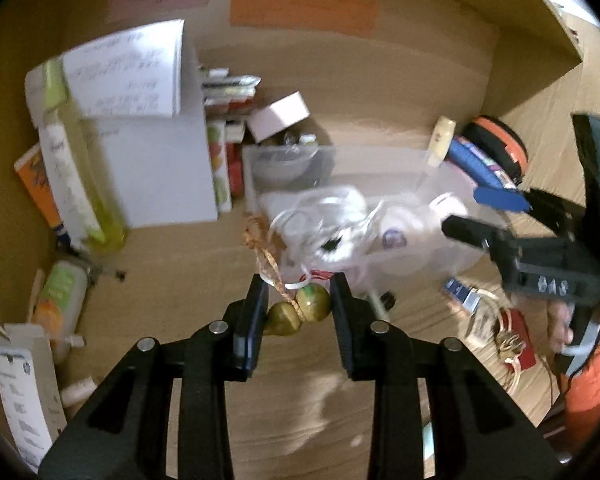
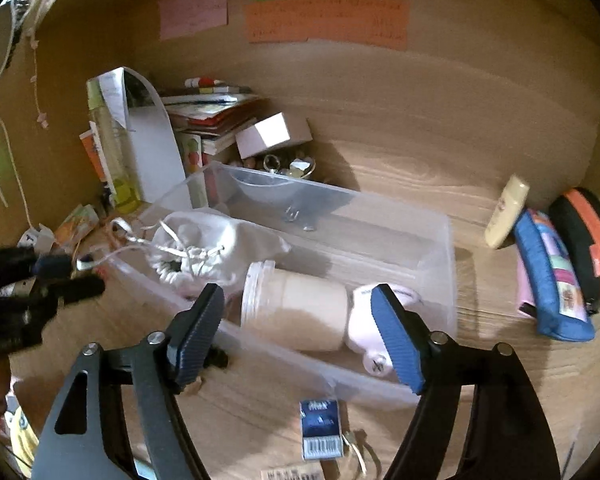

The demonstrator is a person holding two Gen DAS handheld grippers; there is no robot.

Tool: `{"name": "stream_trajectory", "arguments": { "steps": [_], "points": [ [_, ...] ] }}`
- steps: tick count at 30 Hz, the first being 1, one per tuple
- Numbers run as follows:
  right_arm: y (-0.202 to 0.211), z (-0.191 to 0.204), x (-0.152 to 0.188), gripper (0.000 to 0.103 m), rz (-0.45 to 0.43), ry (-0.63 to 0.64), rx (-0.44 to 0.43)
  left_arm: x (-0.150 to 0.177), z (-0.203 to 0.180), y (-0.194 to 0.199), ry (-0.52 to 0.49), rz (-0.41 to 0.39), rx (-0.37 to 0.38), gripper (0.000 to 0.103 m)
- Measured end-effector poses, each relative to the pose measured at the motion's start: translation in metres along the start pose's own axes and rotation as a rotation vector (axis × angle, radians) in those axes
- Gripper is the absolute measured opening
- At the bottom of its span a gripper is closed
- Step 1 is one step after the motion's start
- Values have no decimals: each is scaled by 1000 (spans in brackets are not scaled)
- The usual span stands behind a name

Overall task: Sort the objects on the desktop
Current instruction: 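Grasp the bead keychain with left tool while right tool places beige container in bin, then drop the keychain into the bin while right tool grasps clear round container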

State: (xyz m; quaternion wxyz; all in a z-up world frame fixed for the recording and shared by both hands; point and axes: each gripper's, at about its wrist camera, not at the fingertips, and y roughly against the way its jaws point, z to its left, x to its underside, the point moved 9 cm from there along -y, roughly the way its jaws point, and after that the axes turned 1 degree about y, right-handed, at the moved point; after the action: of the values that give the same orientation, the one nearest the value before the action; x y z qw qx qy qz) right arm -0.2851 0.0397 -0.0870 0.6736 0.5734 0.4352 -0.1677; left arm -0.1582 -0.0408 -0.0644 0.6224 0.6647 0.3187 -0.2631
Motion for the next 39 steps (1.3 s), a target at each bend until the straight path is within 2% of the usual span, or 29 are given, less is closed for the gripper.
{"name": "stream_trajectory", "arguments": {
  "steps": [6, 9, 17, 25, 32, 34, 37, 38, 39],
  "points": [
    [34, -14, 14, 78, -42, 7, 32, -19, -15, -7, -32, -8, 0, 31],
    [50, -28, 24, 83, -58, 2, 62, -23, -17, -15, -36, -3, -8, 31],
    [83, -67, 66, 84, -43, -7, 186, -31, -29, -45, -37, 47, -2, 31],
    [82, -89, 100, 84, 21, -67, 169, -29, -51, -73, -68, 92, -26, 31],
    [65, -95, 123, 84, 72, -91, 162, -26, -53, -67, -79, 90, -40, 31],
    [61, -96, 126, 84, 79, -107, 147, -25, -52, -65, -73, 94, -44, 34],
    [57, -95, 130, 79, 74, -127, 113, -25, -51, -58, -66, 86, -46, 41],
    [56, -94, 131, 73, 77, -125, 108, -24, -52, -55, -66, 82, -43, 42],
    [55, -93, 132, 59, 83, -124, 98, -23, -52, -51, -66, 75, -39, 45]
  ]
}}
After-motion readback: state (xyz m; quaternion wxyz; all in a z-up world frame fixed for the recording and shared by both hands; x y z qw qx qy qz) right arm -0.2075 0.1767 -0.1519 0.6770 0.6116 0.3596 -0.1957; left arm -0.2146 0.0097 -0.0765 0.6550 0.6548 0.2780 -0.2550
